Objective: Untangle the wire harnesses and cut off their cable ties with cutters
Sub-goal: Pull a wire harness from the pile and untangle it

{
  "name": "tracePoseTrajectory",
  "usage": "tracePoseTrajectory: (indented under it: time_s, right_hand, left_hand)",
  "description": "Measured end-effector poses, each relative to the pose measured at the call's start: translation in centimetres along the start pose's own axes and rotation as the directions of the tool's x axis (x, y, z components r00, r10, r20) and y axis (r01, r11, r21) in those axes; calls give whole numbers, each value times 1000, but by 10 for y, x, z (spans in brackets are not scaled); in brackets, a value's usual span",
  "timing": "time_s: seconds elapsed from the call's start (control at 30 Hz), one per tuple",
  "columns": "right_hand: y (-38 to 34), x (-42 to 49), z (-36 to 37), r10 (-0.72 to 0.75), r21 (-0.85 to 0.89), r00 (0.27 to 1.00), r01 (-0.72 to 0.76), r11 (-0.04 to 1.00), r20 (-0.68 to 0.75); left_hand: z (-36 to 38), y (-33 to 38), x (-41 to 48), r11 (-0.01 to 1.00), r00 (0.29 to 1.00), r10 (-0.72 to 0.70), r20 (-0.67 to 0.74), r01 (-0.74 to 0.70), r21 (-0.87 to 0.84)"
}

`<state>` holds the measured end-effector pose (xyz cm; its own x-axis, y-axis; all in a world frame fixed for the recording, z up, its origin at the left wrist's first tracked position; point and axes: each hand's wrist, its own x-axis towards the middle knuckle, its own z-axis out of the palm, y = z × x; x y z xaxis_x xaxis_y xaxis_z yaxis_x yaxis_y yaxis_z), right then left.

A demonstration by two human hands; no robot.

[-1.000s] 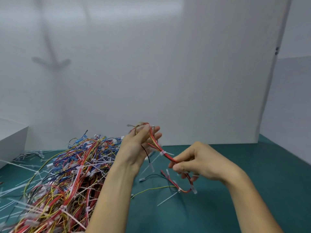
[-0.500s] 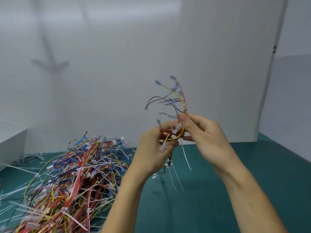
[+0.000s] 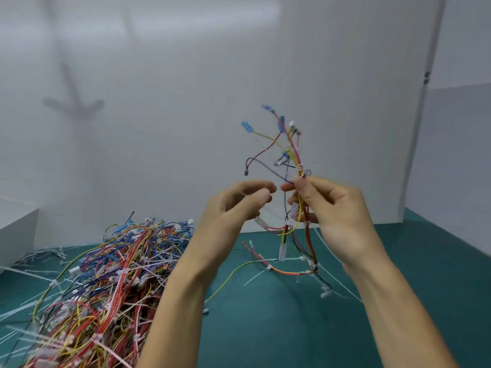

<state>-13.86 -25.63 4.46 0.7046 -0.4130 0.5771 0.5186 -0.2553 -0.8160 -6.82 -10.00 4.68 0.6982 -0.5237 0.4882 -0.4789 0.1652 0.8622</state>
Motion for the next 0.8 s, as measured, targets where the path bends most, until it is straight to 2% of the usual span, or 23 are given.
tracePoseTrajectory:
  time_s: [0.1,0.17,0.27,0.4,0.5,0.57,0.63,0.73,0.8]
  right_hand:
    - [1,-4,12,-6,-45,991,12,999,136]
    - [6,-6,16,-10,-184,983,45,982,182]
    - [10,-7,16,-1,-447,981,89,890,192]
    - [5,-8,9,131,-623,970,27,782,207]
    - [5,-10,-1,186,-720,975,-43,693,121]
    - [12,-11,-11,249,-850,966,-72,521,70]
    - [22,-14,-22,385,-966,922,-69,249,34]
    - [33,-30,-39,632,-999,773,-20,-47,-45]
    - [42,-44,-52,723,-987,682,18,-162,-106]
  left_hand:
    - [14,0,0,999,997,-41,-72,39,-30]
    - [21,-1,0,995,988,-47,-147,34,-92]
    - [21,-4,0,986,977,-95,-191,65,-154]
    - [17,-11,3,981,961,-180,-210,160,-111]
    - [13,-15,4,966,950,-245,-192,223,-131]
    - [9,-18,6,951,942,-294,-162,272,-146]
    - [6,-22,5,947,941,-311,-133,296,-122]
    - [7,-23,1,946,943,-323,-77,321,-36]
    - [9,-23,-1,940,941,-338,-34,339,36]
